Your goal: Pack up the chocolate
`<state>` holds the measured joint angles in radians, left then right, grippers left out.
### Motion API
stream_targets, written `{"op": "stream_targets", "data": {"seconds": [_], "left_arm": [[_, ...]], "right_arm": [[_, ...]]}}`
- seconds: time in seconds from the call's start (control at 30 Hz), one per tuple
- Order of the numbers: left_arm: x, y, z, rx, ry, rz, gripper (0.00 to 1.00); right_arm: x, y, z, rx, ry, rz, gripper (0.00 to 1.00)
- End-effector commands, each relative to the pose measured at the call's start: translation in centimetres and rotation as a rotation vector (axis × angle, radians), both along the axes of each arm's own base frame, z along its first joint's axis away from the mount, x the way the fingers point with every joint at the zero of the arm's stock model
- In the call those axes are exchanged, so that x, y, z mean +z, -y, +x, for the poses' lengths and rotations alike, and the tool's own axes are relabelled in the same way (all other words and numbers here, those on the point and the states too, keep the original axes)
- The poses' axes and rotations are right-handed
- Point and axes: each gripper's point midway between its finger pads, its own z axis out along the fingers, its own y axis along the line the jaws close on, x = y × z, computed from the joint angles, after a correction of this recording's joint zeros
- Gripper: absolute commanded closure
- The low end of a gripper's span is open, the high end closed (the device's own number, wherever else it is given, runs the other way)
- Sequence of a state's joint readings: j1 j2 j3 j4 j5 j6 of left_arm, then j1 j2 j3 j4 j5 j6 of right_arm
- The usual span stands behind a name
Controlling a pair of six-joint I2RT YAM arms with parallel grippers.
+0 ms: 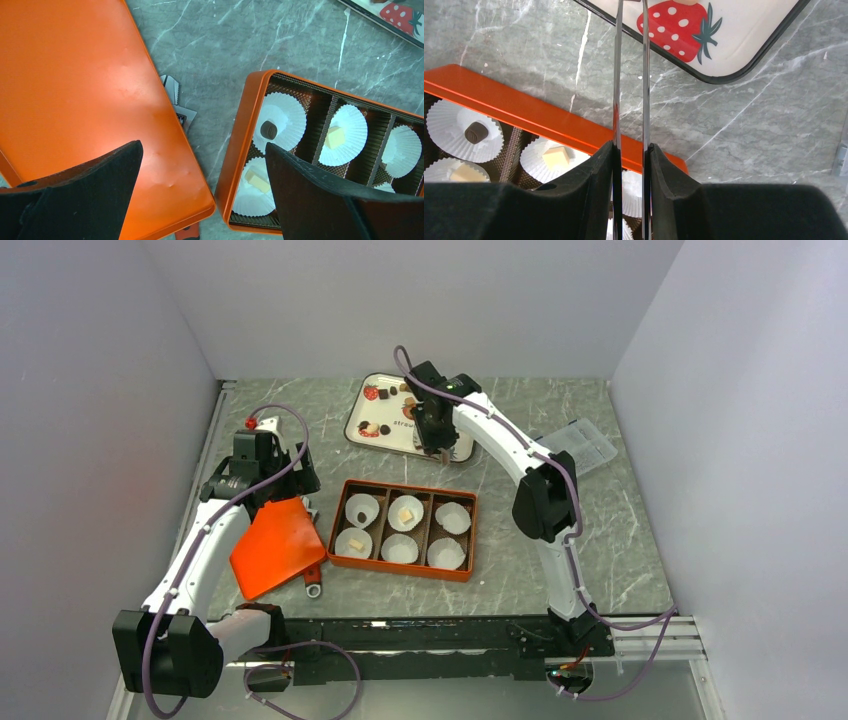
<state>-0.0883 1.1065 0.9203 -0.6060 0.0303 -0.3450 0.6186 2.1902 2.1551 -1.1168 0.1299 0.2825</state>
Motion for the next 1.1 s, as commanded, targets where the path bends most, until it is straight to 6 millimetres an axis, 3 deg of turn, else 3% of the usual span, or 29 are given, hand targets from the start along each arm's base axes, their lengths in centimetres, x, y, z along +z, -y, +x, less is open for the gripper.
{"op": "stream_targets", "data": {"seconds": [0.0,0.3,0.5,0.73,1.07], "left_arm": [[0.9,0.1,0.5,-0.007,0.039,-0.01,0.01],[0.9,0.1,0.5,-0.006,0.04,-0.011,0.01],[0.9,0.1,0.5,-0.005,0.038,-0.011,0.01],[1.1,0.2,0.5,-0.007,0.047,-0.017,0.01],[1.2,0.4,0.5,-0.014,0.05,-0.027,0.01]], "right_arm": [[4.1,0.0,1.2,-0.037,0.108,0.053,0.72],[6.6,0.3,0.6,-0.047,0.144,0.107,0.72],[8.7,0.7,-1.4,-0.028,0.144,0.152,0.73],[10.1,0.5,-6.7,0.048,0.107,0.208,0.73],[9.4,-0.5,-14.6,0.189,0.027,0.199,0.73]]}}
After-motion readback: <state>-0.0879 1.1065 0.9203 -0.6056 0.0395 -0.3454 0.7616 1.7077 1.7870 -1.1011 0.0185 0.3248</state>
